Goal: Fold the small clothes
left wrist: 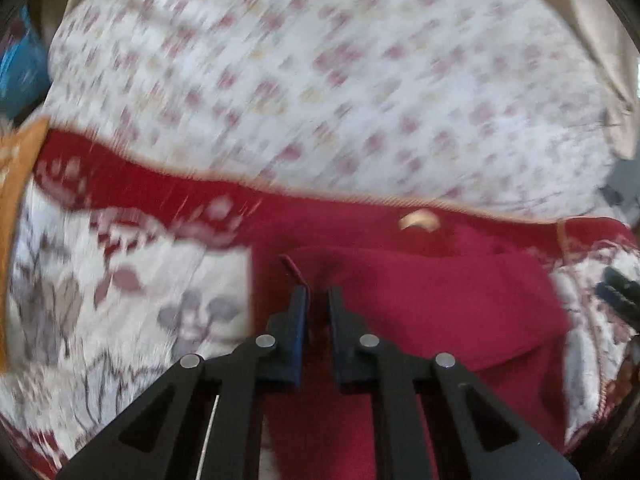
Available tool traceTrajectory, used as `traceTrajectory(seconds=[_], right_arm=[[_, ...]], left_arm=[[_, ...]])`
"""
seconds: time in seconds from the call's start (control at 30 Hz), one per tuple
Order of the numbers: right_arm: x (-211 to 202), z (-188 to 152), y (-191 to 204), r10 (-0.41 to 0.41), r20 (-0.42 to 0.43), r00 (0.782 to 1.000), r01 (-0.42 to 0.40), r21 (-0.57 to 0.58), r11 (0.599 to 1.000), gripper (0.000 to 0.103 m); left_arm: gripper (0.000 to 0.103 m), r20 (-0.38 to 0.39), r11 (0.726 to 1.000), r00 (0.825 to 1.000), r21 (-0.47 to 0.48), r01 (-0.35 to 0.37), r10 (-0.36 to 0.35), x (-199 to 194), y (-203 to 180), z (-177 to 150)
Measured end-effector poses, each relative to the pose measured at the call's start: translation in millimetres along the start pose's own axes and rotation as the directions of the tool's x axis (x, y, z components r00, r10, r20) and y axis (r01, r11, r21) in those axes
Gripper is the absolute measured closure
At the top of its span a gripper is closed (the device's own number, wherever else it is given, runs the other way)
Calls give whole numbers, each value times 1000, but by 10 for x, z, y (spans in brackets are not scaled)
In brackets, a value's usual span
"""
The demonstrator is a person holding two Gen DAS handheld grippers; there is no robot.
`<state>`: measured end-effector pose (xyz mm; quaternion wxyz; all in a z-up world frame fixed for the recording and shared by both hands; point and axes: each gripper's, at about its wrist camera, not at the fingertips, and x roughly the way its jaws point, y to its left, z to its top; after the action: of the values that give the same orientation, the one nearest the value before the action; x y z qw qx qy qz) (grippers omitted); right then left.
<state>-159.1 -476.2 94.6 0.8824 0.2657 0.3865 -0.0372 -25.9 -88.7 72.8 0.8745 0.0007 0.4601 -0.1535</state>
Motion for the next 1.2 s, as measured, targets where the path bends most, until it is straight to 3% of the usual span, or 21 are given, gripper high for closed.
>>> traceTrajectory(seconds=[0.1,0.2,0.27,0.3,0.33,0.4,0.47,0.53,0.6,0.63,0.73,0.8,0.87,0.93,1.0,1.07,1.1,1.2], right_arm=[[340,26,-52,-39,-101,994,39,-3,999,12],[725,7,-149,-88,-212,973,92,8,996,12],[930,-29,-184,-51,-260,964,57,17,998,29],[983,-38,-176,-47,-272,961,52,13,999,69],[986,-27,-156,-60,-263,963,61,-7,998,78],[837,14,-59,-90,-171,981,78,-78,994,83],[801,35,44,-160,-104,982,140,-174,975,83],[972,-18,11,-237,-155,959,201,-214,956,83],[950,-28,-88,-213,-170,962,187,-158,970,77],[856,-3,-133,-196,-163,967,179,-117,977,64],[480,14,-277,-159,-162,974,162,3,987,38],[240,-98,-265,-75,-158,985,82,42,996,36],[129,-299,-200,-4,-193,981,15,53,999,35],[139,-475,-143,33,-229,973,-21,55,998,35],[225,-595,-71,17,-237,971,-11,30,1000,35],[378,-602,13,-32,-218,975,24,-41,999,54],[421,-599,47,-68,-208,976,51,-88,995,93],[327,-609,1,-82,-206,975,66,-82,994,96]], left_arm=[[93,-47,997,999,-79,13,-17,231,213,-103],[93,-50,998,999,-68,5,-8,327,203,-146],[92,-37,999,999,-34,-16,15,326,143,-144],[92,-34,999,999,-30,-16,15,323,146,-143],[92,-32,1000,999,-28,-15,14,325,142,-158],[91,-32,999,999,-36,-11,10,338,140,-167],[90,-34,999,999,-38,-16,14,379,147,-157],[88,-19,999,998,-2,-53,52,403,64,-182],[88,-2,996,996,38,-86,86,366,-9,-224],[88,2,995,996,47,-93,93,353,-21,-229],[82,5,996,997,35,-82,82,320,14,-239],[76,4,998,998,15,-69,69,297,51,-233],[54,7,997,997,-3,-77,78,272,74,-235],[50,5,997,997,-27,-77,77,277,107,-256],[50,-5,997,998,-45,-70,69,295,122,-279],[50,-4,996,997,-56,-72,72,301,122,-302],[50,-6,995,997,-59,-75,74,295,120,-314],[49,-17,996,998,-67,-60,59,191,150,-364]])
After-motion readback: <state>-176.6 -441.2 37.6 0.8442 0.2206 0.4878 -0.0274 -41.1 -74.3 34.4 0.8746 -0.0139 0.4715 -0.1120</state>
